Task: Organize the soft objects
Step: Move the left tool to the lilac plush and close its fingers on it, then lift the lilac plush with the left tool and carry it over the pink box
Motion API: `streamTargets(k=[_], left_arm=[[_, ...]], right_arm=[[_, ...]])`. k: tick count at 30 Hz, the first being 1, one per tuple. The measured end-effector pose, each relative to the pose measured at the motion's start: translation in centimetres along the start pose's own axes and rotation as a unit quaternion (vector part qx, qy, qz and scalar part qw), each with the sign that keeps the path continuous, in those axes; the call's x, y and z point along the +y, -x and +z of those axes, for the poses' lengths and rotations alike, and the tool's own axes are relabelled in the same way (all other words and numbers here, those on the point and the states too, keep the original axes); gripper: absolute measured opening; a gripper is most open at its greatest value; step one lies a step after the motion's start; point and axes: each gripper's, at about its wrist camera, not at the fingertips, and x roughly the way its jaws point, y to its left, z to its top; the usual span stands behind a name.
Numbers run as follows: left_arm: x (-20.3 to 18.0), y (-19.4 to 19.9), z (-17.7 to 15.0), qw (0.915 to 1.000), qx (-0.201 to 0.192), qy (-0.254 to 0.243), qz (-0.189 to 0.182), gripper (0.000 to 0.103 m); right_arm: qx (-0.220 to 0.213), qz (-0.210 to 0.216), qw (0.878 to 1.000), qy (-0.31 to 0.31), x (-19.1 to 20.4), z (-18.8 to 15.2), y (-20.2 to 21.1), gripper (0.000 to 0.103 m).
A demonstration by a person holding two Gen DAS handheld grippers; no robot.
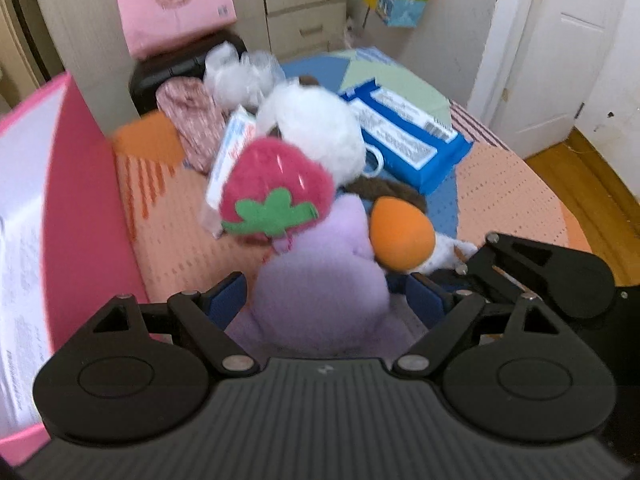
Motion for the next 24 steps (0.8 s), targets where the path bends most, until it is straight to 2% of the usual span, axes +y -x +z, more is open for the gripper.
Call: streamTargets(k=[4,6,13,16,20,24], left_arm=[[-0.3,-0.1,-0.6,1.0000,0.003,-0.001,-0.008,0.083],[-0.4,0.1,-0.9,0.9998,0.008,0.005,-0.017,0.082],[-0.5,2.0,-2.2,0.9993,-0.005,0.022,-0.031,0.078],[-0.4,2.2,-2.7,0.9988,-0.006,0.026,-0.041,0.078],[-0.1,1.6,-3.3,0.9984,-0.016,0.041,-0.037,0.077],[0.2,1.9,-4.0,0.9976,-0.032,0.045,-0.041,0.071]], right_arm=[[0.001,-0.004,1.000,0.001,-0.7,-0.2,-0.4,0.058],[-0.003,-0.008,1.000,0.002,-0.7,-0.3,0.0,0.056],[0.010,0.004,1.000,0.018,0.0,-0.7,0.9,0.056],[0.012,0.007,1.000,0.006,-0.1,-0.8,0.9,0.062],[0.009,0.003,1.000,0.012,0.0,-0.6,0.1,0.064],[0.003,0.001,1.000,0.015,0.3,-0.5,-0.4,0.066]])
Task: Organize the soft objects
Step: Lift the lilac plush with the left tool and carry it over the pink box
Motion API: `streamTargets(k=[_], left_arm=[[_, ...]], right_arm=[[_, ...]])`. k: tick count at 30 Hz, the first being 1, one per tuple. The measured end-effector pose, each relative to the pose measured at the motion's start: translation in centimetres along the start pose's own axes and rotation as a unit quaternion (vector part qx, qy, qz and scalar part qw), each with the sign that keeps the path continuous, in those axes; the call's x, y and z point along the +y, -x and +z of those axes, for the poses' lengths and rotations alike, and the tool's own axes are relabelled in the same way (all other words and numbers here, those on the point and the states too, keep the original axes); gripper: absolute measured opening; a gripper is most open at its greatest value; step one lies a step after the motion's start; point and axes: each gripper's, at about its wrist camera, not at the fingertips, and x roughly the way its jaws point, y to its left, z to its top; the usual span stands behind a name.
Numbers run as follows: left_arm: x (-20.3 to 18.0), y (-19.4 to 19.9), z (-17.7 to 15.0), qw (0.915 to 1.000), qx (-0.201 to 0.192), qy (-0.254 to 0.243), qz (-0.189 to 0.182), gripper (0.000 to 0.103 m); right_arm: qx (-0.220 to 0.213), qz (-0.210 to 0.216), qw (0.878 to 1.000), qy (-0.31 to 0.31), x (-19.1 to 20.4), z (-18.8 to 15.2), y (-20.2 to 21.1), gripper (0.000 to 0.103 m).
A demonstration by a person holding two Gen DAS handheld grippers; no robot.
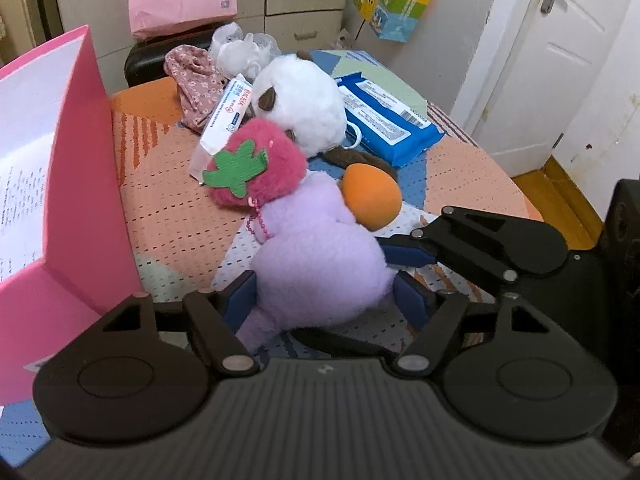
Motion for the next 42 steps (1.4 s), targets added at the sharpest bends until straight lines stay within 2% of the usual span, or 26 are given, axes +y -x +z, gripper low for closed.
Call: streamTargets(k=[4,17,28,42], left_arm=[[0.2,0.4,-0.4,0.9999,-0.007,0.008,-0.008,0.069],[-1.2,2.5,-1.1,0.9985,-0.043,-0.011,-0.032,0.069],[-2.1,4.6,-1.7,0.9990,-0.033,-0.009,-0.028,0.069],[-2.1,8.8,-4.4,0.9997,-0.017,-0.015,-0.006,0.069]], right_arm=[[0.007,-0.008,1.000,-0.003,0.5,0.2,0.4,0.060],[0.017,-0.070,0.997,0.037,2.8,1.3,3.1,0.058],[0.029,-0.068,0.997,0.028,4.3,2.2,5.0,0.058],[0.024,-0.033,0.998,0.045,8.2,2.4,6.9,0.059]])
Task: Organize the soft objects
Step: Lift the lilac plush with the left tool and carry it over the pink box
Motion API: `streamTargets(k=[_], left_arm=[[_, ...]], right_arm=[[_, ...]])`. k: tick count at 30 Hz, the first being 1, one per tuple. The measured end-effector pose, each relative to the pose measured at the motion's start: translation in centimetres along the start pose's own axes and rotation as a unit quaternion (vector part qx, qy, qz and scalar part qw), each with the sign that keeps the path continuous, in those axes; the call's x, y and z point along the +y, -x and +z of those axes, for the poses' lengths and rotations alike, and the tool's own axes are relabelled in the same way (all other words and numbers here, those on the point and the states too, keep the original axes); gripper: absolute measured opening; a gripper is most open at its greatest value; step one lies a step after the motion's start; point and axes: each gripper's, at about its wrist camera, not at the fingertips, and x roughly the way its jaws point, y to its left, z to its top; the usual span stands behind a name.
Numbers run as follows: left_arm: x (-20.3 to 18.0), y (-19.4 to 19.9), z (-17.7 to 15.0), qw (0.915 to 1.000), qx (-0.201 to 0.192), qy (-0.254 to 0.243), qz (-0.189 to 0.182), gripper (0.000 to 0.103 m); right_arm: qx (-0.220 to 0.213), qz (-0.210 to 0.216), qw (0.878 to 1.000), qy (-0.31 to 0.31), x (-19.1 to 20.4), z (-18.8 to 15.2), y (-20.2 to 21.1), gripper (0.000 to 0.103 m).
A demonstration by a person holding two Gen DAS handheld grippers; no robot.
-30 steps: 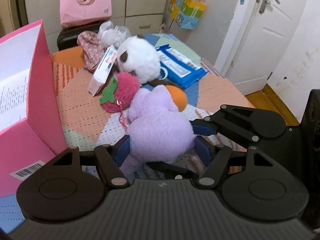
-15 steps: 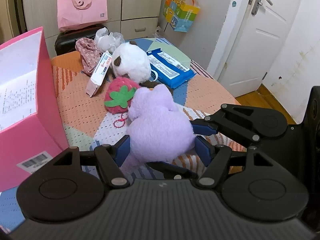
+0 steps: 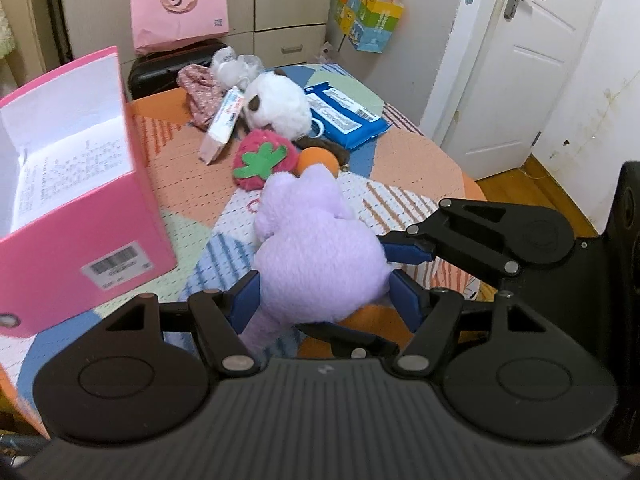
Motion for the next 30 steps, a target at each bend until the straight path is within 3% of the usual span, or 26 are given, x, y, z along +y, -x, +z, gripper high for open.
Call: streamTargets(k=[8,16,25,30], left_arm=[[1.7,2.7,-1.1,0.9995,0.014,0.022,0.017,0.069],[4.3,5.5,0.2,0.9981,0.037,0.036,0.033,0.068],[8.1,8.2,4.1,0.9982,-0.006,0.028,0.054,0.068],[11.6,8.0,6.7,0.9971,-0.031,0.040,0.056,0.068]], right_arm=[[-0.002,0.043,0.999,0.026,2.4,1.4,-0.2,0.059],[0.000,0.097,0.994,0.044,3.5,5.4,-1.2,0.059],[-0.036,0.095,0.993,0.065,3.4,11.4,-3.2,0.059],[-0.040,0.099,0.991,0.076,2.2,14.9,-6.3,0.059]])
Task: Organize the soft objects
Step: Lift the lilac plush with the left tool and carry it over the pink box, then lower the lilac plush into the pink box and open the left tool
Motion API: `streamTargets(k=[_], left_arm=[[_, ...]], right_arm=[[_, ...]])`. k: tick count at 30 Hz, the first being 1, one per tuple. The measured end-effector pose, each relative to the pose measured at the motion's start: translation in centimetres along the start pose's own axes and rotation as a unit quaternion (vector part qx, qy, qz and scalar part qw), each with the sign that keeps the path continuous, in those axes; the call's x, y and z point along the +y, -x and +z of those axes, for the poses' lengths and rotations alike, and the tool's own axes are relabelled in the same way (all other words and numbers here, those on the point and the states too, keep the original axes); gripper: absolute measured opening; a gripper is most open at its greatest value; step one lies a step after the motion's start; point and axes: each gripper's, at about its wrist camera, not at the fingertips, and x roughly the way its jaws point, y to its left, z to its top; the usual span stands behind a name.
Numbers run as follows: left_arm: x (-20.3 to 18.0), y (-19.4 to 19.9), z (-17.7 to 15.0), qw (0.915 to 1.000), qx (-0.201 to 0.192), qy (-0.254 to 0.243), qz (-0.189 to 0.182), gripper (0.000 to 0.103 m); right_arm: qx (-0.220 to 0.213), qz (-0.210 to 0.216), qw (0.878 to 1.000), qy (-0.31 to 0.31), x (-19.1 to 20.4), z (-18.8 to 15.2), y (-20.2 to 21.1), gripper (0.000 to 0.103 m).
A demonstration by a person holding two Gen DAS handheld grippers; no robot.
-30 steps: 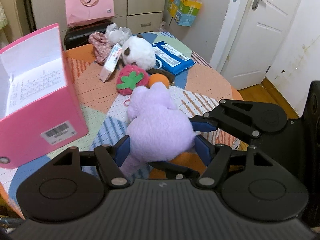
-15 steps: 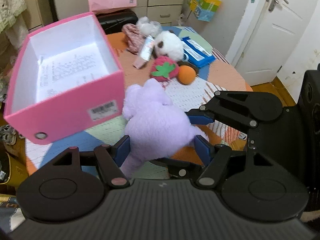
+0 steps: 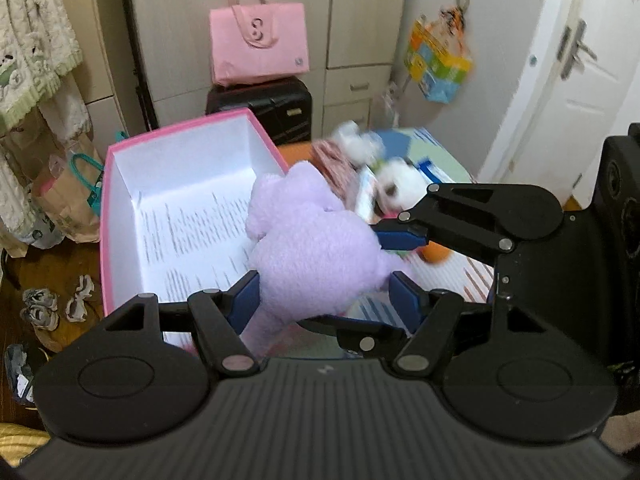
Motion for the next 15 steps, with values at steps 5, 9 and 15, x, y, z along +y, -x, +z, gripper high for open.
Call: streamTargets(k=[5,9,15], left_arm=[[3.8,-2.9,3.1,0.9996,-0.016,0.022,-0.005,0.068],[7.4,-6.4,5.4,0.9980,-0.021,0.048,-0.034,0.068],[12.2,-12.3,7.2,0.9889,0.020,0.127,-0.074,0.068]], right_arm=[[0.013,0.005,1.000,0.026,-3.0,2.6,-4.2,0.059],[0.046,0.009,0.999,0.011,-6.3,4.0,-8.0,0.059],[0.105,0.036,0.994,0.003,-10.0,4.6,-13.6,0.059]])
